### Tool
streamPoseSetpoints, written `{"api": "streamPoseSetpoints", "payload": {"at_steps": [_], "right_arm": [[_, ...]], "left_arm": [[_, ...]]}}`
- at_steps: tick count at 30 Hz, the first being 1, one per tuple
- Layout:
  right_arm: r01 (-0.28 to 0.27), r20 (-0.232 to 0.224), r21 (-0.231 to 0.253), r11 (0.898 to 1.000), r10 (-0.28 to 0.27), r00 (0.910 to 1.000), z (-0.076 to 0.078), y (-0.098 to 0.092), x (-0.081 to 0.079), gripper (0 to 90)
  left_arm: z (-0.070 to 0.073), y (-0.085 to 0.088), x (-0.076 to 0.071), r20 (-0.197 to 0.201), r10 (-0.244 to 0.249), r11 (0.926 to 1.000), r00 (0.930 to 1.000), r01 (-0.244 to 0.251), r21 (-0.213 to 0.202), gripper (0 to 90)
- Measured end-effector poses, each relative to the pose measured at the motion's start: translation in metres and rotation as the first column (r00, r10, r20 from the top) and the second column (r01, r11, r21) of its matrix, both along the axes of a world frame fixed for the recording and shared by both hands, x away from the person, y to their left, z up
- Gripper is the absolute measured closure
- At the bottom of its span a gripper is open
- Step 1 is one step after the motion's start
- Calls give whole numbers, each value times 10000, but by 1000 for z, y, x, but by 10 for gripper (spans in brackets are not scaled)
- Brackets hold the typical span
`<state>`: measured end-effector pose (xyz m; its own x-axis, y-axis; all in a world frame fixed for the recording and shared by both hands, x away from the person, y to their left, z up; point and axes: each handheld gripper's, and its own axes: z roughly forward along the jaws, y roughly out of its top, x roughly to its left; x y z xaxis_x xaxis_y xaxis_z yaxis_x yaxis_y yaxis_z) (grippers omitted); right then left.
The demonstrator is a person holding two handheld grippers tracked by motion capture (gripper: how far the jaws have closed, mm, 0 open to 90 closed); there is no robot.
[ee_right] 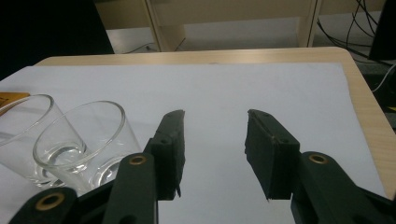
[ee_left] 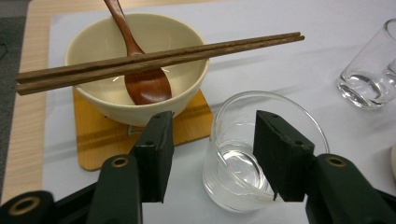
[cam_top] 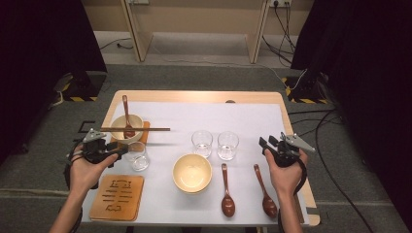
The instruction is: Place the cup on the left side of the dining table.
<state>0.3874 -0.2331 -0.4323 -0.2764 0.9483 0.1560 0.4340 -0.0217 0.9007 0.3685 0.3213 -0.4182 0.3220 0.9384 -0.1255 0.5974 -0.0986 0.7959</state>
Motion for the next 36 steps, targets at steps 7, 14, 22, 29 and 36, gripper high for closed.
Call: {"api": "streamPoseSetpoints", "payload": {"at_steps": [7, 14, 22, 29, 36], "right_arm": [[6, 5, 6, 10000, -6, 10000, 0, -1, 0, 572], [23, 3, 6, 10000, -23, 10000, 0, -1, 0, 567], [38, 16, 3, 10000, -38, 10000, 0, -1, 0, 565], [32, 8, 16, 10000, -32, 10000, 1, -1, -1, 564], [42, 23, 9, 10000, -42, 10000, 0, -1, -1, 563]], "left_arm": [[1, 6, -15, 282, 143, 9999, 9995, -143, -16, 442], [-6, 18, -29, 433, 402, 9992, 9983, -401, -21, 428], [-17, 31, -41, 932, 718, 9974, 9931, -706, -161, 421], [-32, 43, -53, 966, 1133, 9932, 9889, -1103, -366, 415], [-51, 53, -62, 747, 1450, 9885, 9866, -1412, -542, 414]]}}
